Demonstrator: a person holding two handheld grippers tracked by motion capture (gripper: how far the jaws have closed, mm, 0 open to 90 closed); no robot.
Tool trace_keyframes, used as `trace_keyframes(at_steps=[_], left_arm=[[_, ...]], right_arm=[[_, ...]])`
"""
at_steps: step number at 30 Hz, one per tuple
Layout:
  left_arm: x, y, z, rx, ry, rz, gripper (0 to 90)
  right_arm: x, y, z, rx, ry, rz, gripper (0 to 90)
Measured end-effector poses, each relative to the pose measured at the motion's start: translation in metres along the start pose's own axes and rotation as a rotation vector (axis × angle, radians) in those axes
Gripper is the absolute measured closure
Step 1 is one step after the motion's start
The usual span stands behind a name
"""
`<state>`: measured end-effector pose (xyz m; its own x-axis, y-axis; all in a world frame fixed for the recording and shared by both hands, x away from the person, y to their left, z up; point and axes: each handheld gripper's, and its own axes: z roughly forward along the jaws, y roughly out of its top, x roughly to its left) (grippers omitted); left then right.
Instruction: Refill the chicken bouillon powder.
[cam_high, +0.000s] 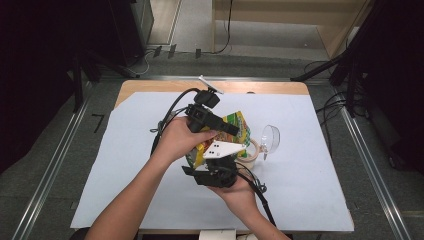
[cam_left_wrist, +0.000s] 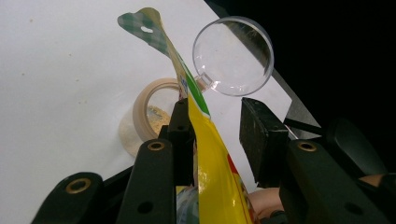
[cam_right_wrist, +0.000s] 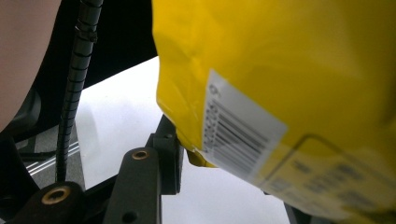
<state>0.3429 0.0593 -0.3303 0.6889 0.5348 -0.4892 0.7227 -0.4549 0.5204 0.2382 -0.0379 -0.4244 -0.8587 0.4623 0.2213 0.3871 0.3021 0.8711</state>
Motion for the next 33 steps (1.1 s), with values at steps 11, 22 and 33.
trace_keyframes(at_steps=[11, 22, 33], left_arm=[[-0.0007, -0.0003, 0.0006, 0.003, 0.002, 0.005, 67.0], [-0.0011, -0.0004, 0.0007, 0.001, 0.003, 0.004, 66.9], [-0.0010, -0.0004, 0.0003, -0.001, 0.001, 0.003, 67.0]], right_arm=[[-0.0003, -0.0008, -0.0002, 0.002, -0.005, -0.009, 60.8], [0.0000, -0.0011, -0.0002, -0.001, -0.004, -0.006, 60.8], [0.0000, -0.0009, -0.0005, -0.001, -0.005, -0.008, 60.8]])
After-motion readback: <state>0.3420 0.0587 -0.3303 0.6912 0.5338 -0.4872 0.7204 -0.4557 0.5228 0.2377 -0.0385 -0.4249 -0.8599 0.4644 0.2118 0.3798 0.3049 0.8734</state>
